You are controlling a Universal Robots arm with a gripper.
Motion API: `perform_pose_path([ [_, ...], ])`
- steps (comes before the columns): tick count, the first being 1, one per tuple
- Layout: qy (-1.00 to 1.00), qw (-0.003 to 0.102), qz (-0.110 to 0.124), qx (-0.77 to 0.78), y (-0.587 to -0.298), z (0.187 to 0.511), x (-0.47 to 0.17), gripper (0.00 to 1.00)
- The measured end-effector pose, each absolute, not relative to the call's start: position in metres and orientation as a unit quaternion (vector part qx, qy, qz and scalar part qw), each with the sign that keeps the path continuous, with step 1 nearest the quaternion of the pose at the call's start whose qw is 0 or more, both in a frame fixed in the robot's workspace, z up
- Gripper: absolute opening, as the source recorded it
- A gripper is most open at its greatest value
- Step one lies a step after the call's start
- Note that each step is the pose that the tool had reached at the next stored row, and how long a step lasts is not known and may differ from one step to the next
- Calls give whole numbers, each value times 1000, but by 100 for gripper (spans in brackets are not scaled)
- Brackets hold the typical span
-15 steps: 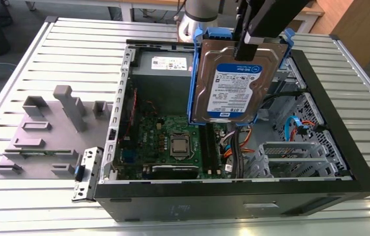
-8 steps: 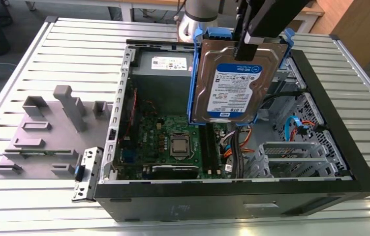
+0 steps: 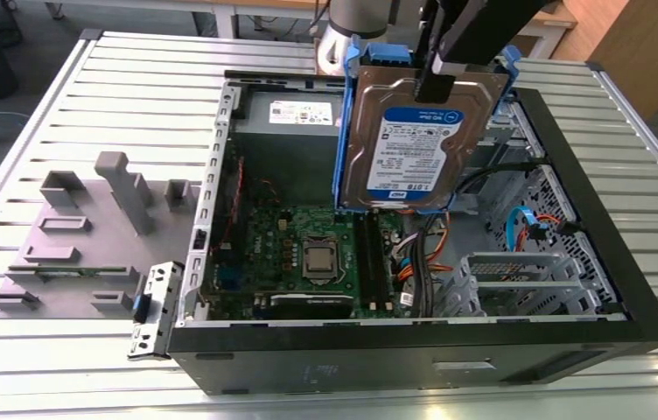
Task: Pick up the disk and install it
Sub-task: 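Pick up the disk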
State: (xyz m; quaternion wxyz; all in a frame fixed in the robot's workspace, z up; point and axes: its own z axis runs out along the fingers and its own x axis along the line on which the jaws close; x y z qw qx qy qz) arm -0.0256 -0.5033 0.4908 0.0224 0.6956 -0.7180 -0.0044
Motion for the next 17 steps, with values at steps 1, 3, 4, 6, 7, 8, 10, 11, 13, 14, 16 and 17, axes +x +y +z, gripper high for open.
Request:
perform_pose_path([
  [1,-718,18,-9,696,-503,491,-26,35],
  [3,-718,13,-14,696,-504,491,-26,35],
  [4,-718,13,-14,696,-504,491,-26,35],
  [6,-718,13,-14,696,-504,491,-26,35],
  [7,-718,13,-15,696,-504,491,-26,35],
  [8,-718,9,-18,696,-504,491,-26,35],
  [10,-717,-2,-29,696,-504,491,-26,35],
  [11,-717,-3,-30,696,-504,491,-26,35],
  [13,-717,-3,-30,696,-504,491,-26,35],
  [14,-717,-3,-31,696,-505,491,-26,35],
  [16,-717,-3,-31,696,-507,491,-26,35],
  [17,-717,-3,-31,696,-508,491,-26,35],
])
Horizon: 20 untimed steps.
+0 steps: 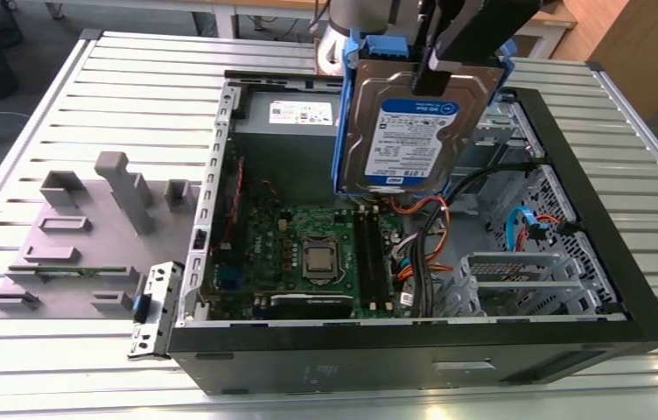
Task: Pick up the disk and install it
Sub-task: 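Pick up the disk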
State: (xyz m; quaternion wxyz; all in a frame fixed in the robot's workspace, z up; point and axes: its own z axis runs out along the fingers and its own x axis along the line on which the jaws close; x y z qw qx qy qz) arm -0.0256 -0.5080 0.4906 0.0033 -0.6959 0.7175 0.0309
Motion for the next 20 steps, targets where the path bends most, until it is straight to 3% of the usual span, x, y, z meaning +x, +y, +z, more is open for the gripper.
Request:
perform_pose_path([
  [20,717,4,31,-696,-538,486,-26,35],
])
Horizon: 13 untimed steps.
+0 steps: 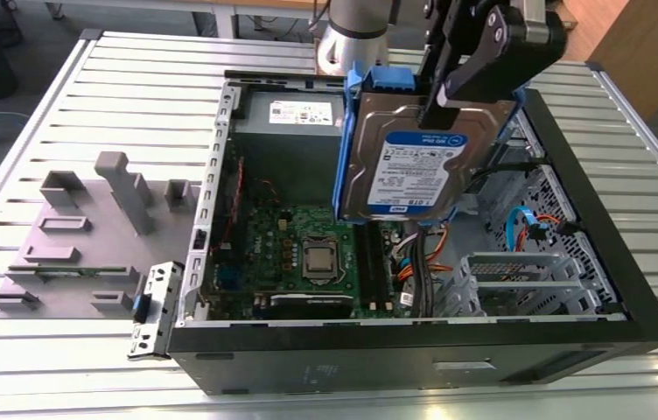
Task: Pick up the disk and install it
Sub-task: 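Pick up the disk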
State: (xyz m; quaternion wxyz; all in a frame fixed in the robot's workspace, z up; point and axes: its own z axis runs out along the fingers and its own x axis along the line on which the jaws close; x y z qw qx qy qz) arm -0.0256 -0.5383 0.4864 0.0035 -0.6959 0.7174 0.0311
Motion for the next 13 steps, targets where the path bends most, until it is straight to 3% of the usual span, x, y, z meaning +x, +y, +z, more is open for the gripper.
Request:
perform_pose_path([
  [13,717,4,31,-696,-556,483,-26,35],
])
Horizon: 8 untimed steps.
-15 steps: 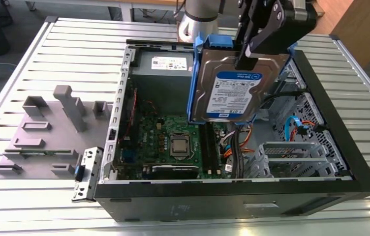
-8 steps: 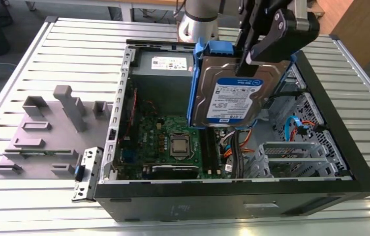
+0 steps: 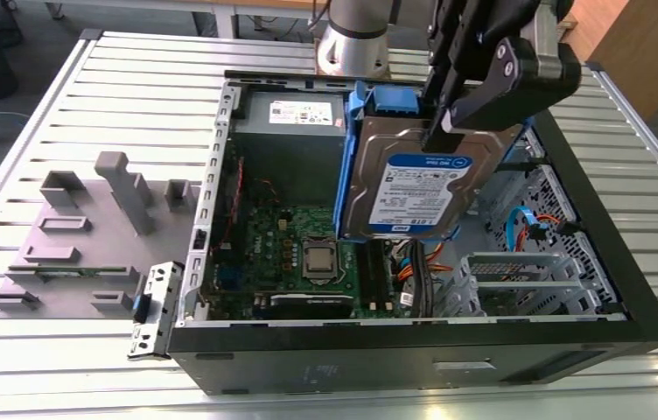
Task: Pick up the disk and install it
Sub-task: 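Pick up the disk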
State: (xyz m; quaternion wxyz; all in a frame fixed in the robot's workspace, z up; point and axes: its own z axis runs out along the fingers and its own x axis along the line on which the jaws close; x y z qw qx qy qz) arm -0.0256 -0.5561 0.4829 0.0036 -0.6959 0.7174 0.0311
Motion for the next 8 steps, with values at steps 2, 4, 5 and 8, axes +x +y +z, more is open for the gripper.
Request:
perform_pose_path([
  [2,717,4,31,-696,-559,482,-26,35],
  [4,717,4,31,-696,-560,481,-26,35],
  [5,717,4,31,-696,-560,482,-26,35],
  [8,717,4,31,-696,-560,482,-26,35],
])
